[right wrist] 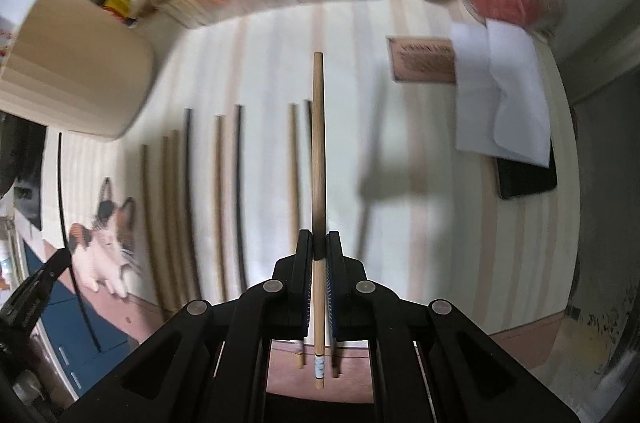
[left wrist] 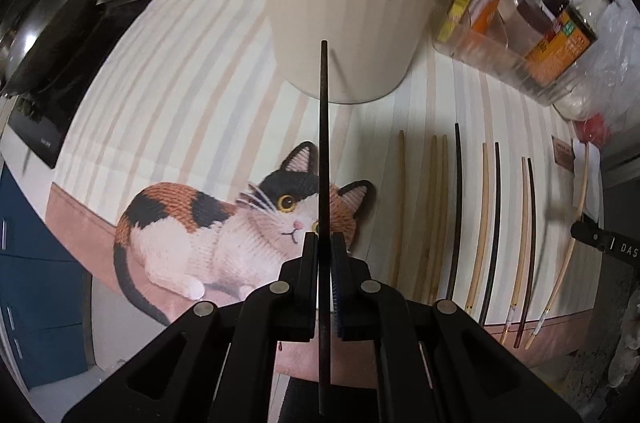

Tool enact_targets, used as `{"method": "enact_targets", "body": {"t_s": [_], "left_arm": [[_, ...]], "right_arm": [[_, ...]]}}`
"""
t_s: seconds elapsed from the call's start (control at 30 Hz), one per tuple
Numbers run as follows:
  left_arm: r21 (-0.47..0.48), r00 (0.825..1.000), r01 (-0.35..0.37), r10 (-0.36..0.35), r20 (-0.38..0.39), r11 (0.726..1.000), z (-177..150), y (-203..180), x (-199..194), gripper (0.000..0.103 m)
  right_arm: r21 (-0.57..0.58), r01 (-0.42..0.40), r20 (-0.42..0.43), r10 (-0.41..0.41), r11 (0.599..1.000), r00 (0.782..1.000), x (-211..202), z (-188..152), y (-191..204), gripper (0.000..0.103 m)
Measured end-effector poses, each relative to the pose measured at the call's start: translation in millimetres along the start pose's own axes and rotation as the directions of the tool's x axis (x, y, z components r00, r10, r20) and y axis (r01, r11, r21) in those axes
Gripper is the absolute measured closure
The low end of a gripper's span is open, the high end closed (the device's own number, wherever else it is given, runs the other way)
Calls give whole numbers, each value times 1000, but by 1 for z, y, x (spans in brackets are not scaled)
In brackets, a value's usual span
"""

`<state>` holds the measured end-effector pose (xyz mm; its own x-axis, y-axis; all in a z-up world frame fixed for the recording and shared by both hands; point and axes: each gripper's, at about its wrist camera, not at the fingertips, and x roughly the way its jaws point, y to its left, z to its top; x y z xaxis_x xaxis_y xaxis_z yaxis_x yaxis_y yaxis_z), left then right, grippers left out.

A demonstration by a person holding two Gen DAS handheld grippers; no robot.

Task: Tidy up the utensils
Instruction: 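Lift both held chopsticks up over the beige chopstick holder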

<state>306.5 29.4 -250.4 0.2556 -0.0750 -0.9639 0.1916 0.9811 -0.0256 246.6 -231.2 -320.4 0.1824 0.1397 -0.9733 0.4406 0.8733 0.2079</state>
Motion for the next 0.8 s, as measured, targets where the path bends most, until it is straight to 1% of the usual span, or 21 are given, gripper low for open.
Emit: {"method": "enact_targets", "body": {"t_s": [0.07, 0.13, 0.27, 0.3, 0.37, 0.47, 0.5, 0.57, 0.6, 0.63, 0.67, 0.73, 0.77, 0.8], "left_arm": [[-18, 1000, 5, -5, 11, 1000, -3, 4, -10, 100], [-38, 1000, 13, -12, 26, 999, -6, 8, -21, 100], [-86, 997, 39, -33, 71, 996, -9, 17, -48, 100], [-101, 995, 49, -40, 94, 994, -8, 20, -60, 100], [-118, 990, 58, -42, 134, 991, -3, 22, -78, 100], [-150, 978, 85, -54, 201, 985, 10, 28, -107, 100], [-160, 970, 96, -56, 235, 982, 19, 30, -120, 100], [-173, 959, 107, -56, 279, 979, 33, 33, -135, 100], [-178, 949, 107, -47, 311, 978, 45, 34, -146, 100], [-180, 944, 107, -43, 327, 978, 52, 34, -150, 100], [-182, 933, 111, -40, 357, 977, 64, 35, -159, 100], [-175, 916, 111, -32, 400, 978, 81, 36, -170, 100], [-167, 904, 108, -27, 427, 980, 95, 36, -176, 100], [-157, 898, 110, -30, 440, 981, 105, 37, -179, 100]], "right_arm": [[-23, -28, 16, 28, 999, 999, -13, 5, 6, 97], [-42, -55, 27, 56, 998, 998, -12, 21, 12, 97], [-90, -122, 60, 127, 989, 990, -34, 27, 35, 97], [-103, -137, 67, 144, 985, 987, -40, 29, 40, 97], [-125, -168, 84, 179, 978, 980, -52, 34, 49, 97], [-167, -229, 121, 251, 959, 961, -78, 45, 69, 97], [-179, -247, 130, 271, 952, 954, -86, 49, 75, 97], [-204, -280, 154, 313, 938, 937, -103, 60, 87, 97], [-220, -298, 173, 338, 929, 925, -115, 68, 95, 97], [-232, -310, 188, 355, 922, 916, -123, 74, 100, 97], [-247, -321, 208, 373, 914, 904, -134, 83, 109, 97], [-272, -319, 245, 386, 908, 889, -152, 96, 122, 97], [-280, -306, 280, 383, 910, 880, -162, 106, 132, 97], [-283, -299, 299, 380, 911, 875, -168, 113, 139, 97]]}}
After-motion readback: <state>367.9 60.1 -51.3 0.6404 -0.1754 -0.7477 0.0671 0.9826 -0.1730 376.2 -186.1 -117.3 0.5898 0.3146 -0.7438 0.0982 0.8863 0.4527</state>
